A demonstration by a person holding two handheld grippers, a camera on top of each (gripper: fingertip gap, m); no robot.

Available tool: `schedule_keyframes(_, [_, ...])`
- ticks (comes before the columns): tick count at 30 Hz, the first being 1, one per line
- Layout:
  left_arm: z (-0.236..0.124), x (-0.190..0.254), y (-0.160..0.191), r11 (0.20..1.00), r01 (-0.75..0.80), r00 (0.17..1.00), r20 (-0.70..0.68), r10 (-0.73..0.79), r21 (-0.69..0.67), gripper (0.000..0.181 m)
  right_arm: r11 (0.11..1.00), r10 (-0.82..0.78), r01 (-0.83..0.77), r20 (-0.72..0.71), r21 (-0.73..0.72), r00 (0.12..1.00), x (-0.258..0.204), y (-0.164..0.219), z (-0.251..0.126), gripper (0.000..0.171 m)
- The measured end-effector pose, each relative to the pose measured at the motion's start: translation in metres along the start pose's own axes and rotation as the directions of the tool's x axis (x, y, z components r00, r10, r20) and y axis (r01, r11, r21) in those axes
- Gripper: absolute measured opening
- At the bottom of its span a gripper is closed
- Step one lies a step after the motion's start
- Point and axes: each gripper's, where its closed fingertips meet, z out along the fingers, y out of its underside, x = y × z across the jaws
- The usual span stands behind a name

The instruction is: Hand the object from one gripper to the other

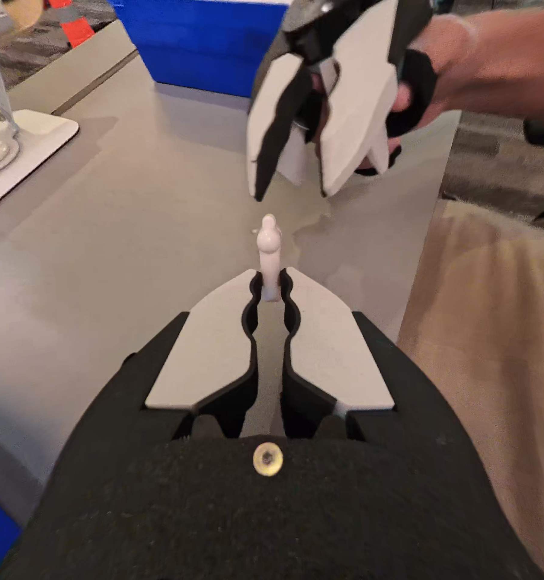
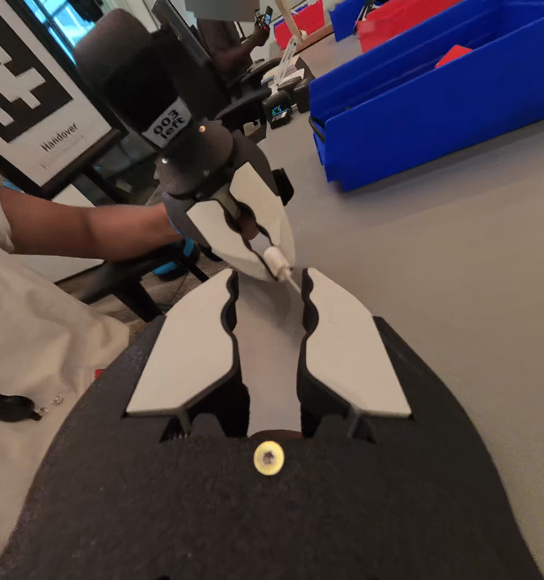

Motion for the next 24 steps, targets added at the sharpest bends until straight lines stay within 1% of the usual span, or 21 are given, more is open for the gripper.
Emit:
schedule_keyframes(1, [0.002, 0.006, 0.001, 1.000, -0.022, 1.000, -0.014, 0.022, -0.011, 0.011, 0.999, -0.043, 0.043, -0.014, -0.013, 0.999, 0.000, 0.003, 0.002, 0.036])
schedule_keyframes(4, [0.007, 0.019, 0.004, 0.999, -0.035, 0.997, -0.066, 0.033, -0.031, 0.011, 0.976, -0.193, 0.185, -0.055, -0.118, 0.980, -0.002, 0.017, 0.009, 0.033])
schedule_keyframes(6, [0.009, 0.023, 0.006, 0.998, -0.036, 0.995, -0.095, 0.031, -0.045, 0.011, 0.964, -0.226, 0.214, -0.061, -0.159, 0.972, -0.002, 0.022, 0.012, 0.033])
schedule_keyframes(10, [0.011, 0.031, 0.006, 0.998, -0.031, 0.991, -0.135, 0.023, -0.055, 0.011, 0.946, -0.254, 0.245, -0.016, -0.210, 0.967, -0.006, 0.032, 0.015, 0.023])
schedule_keyframes(11, [0.011, 0.033, 0.005, 0.998, -0.026, 0.989, -0.143, 0.019, -0.052, 0.011, 0.940, -0.268, 0.260, -0.007, -0.219, 0.963, -0.008, 0.034, 0.016, 0.018])
schedule_keyframes(12, [0.011, 0.033, 0.006, 0.998, -0.026, 0.990, -0.143, 0.018, -0.055, 0.012, 0.935, -0.281, 0.273, -0.005, -0.226, 0.960, -0.009, 0.034, 0.016, 0.015])
schedule_keyframes(15, [0.012, 0.030, 0.004, 0.999, -0.023, 0.993, -0.120, 0.019, -0.036, 0.012, 0.919, -0.321, 0.302, -0.038, -0.255, 0.946, -0.006, 0.033, 0.014, 0.014])
schedule_keyframes(17, [0.012, 0.023, -0.003, 1.000, -0.003, 0.998, -0.070, 0.005, 0.021, 0.013, 0.915, -0.353, 0.325, -0.085, -0.240, 0.932, -0.002, 0.025, 0.010, 0.014])
schedule_keyframes(18, [0.010, 0.015, -0.007, 0.998, 0.012, 1.000, -0.020, -0.011, 0.055, 0.017, 0.910, -0.379, 0.347, -0.115, -0.229, 0.918, 0.000, 0.020, 0.006, 0.014])
schedule_keyframes(20, [0.007, -0.002, -0.008, 0.994, 0.075, 0.995, 0.061, -0.081, 0.081, 0.033, 0.879, -0.467, 0.423, -0.218, -0.221, 0.857, 0.009, 0.006, -0.004, 0.013])
schedule_keyframes(21, [0.006, -0.007, -0.006, 0.988, 0.129, 0.990, 0.054, -0.134, 0.080, 0.037, 0.843, -0.535, 0.477, -0.284, -0.249, 0.796, 0.015, 0.001, -0.010, 0.013])
schedule_keyframes(24, [0.005, -0.009, -0.011, 0.929, 0.343, 0.939, -0.060, -0.338, 0.138, 0.052, 0.695, -0.719, 0.599, -0.406, -0.397, 0.564, 0.030, -0.007, -0.021, 0.013])
